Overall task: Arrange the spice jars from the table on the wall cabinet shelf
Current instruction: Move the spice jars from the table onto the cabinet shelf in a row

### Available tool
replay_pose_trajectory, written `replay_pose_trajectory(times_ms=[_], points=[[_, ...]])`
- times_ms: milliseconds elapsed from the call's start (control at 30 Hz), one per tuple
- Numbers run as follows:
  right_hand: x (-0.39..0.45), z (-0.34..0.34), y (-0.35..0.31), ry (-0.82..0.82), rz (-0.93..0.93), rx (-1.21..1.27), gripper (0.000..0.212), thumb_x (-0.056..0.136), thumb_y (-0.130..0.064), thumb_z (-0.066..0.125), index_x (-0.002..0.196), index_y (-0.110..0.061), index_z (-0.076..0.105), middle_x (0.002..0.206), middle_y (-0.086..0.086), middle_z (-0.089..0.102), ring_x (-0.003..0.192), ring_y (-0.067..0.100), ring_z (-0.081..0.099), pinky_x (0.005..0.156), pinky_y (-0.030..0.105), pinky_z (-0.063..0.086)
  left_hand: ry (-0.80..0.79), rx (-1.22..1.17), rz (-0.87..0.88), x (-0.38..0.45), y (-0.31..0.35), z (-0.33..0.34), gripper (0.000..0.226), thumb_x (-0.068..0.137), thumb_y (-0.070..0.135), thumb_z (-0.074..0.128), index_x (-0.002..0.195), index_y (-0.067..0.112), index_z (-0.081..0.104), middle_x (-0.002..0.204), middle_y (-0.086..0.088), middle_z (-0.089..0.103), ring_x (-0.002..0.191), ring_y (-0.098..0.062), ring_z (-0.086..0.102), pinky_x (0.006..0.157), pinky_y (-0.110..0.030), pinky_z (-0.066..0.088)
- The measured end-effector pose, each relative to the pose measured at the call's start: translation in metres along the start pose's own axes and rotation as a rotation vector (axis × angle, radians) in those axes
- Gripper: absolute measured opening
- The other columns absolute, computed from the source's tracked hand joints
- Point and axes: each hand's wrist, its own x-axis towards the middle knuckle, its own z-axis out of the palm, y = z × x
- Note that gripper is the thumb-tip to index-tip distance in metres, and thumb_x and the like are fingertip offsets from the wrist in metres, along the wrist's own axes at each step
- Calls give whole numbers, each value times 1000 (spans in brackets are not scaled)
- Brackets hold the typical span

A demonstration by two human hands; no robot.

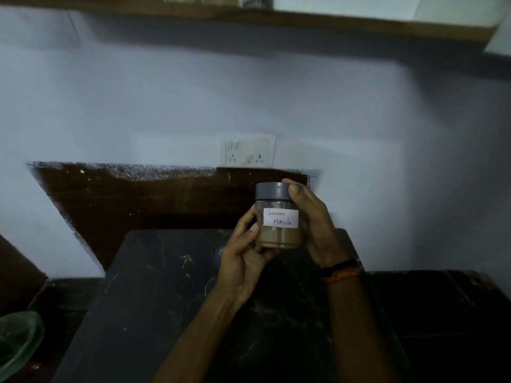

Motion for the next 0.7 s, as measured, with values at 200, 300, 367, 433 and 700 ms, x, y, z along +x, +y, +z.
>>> replay_pose_trajectory(times_ms=[200, 300, 367, 433, 700], points=[[28, 23, -85, -46, -215, 34, 63, 84, -47, 69, 134, -9, 59, 128, 13, 68, 111, 26, 69, 88, 38, 60, -125, -26, 131, 47, 54, 49, 55, 94, 14, 53, 148, 12, 44, 148, -22, 48, 137, -40, 46, 105, -58, 44], [37, 33, -122, -56, -305, -1, 54, 92, -41, 64, 134, -8, 59, 128, 15, 68, 113, 31, 68, 93, 46, 58, -180, -46, 166, 63, 80, 73, 56, 93, 14, 54, 148, 13, 44, 145, -22, 51, 133, -40, 50, 105, -58, 44], [45, 39, -145, -48, -354, -29, 53, 91, -42, 64, 132, -8, 61, 129, 18, 67, 118, 38, 65, 100, 55, 53, -188, -35, 199, 73, 97, 89, 55, 90, 15, 58, 145, 14, 49, 142, -22, 55, 129, -40, 55, 103, -59, 46], [51, 45, -170, -63, -405, -48, 56, 90, -46, 66, 131, -8, 62, 128, 18, 68, 119, 39, 64, 104, 61, 50, -187, -25, 235, 83, 116, 105, 52, 88, 15, 61, 140, 16, 56, 138, -21, 58, 125, -41, 57, 102, -61, 47], [68, 61, -236, -85, -525, -167, 55, 90, -51, 60, 131, -15, 64, 126, 10, 70, 119, 32, 65, 101, 51, 53, -240, 6, 316, 110, 167, 149, 51, 85, 11, 62, 136, 14, 60, 132, -22, 63, 119, -44, 62, 102, -67, 43]])
